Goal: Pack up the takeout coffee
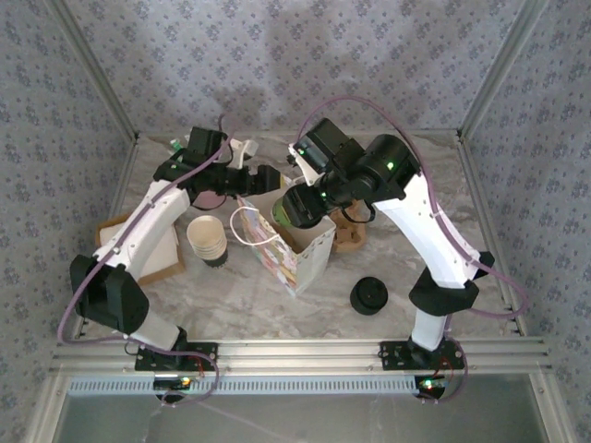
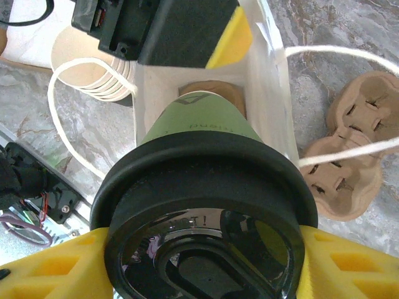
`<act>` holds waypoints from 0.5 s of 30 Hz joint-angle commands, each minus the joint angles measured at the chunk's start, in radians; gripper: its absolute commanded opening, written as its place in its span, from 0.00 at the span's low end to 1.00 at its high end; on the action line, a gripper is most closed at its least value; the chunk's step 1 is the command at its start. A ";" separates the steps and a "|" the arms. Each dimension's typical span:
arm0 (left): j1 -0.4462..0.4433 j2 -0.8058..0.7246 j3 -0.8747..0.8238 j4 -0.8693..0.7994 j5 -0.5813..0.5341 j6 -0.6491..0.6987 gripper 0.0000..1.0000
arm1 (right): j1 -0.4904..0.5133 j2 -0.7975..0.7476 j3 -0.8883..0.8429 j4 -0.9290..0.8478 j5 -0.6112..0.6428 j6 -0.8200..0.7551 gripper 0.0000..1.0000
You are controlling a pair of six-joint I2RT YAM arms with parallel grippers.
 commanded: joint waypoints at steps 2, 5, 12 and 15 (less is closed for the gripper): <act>-0.036 0.005 0.023 0.061 0.051 -0.002 0.93 | 0.003 -0.009 -0.014 -0.196 0.027 0.003 0.64; -0.051 0.012 0.019 0.071 0.054 -0.005 0.93 | 0.012 -0.016 -0.029 -0.196 0.032 0.011 0.64; -0.086 0.005 -0.001 0.105 0.081 -0.018 0.93 | 0.053 -0.060 -0.101 -0.198 0.041 0.037 0.64; -0.088 -0.009 -0.009 0.116 0.078 -0.027 0.93 | 0.064 -0.083 -0.145 -0.198 0.041 0.046 0.64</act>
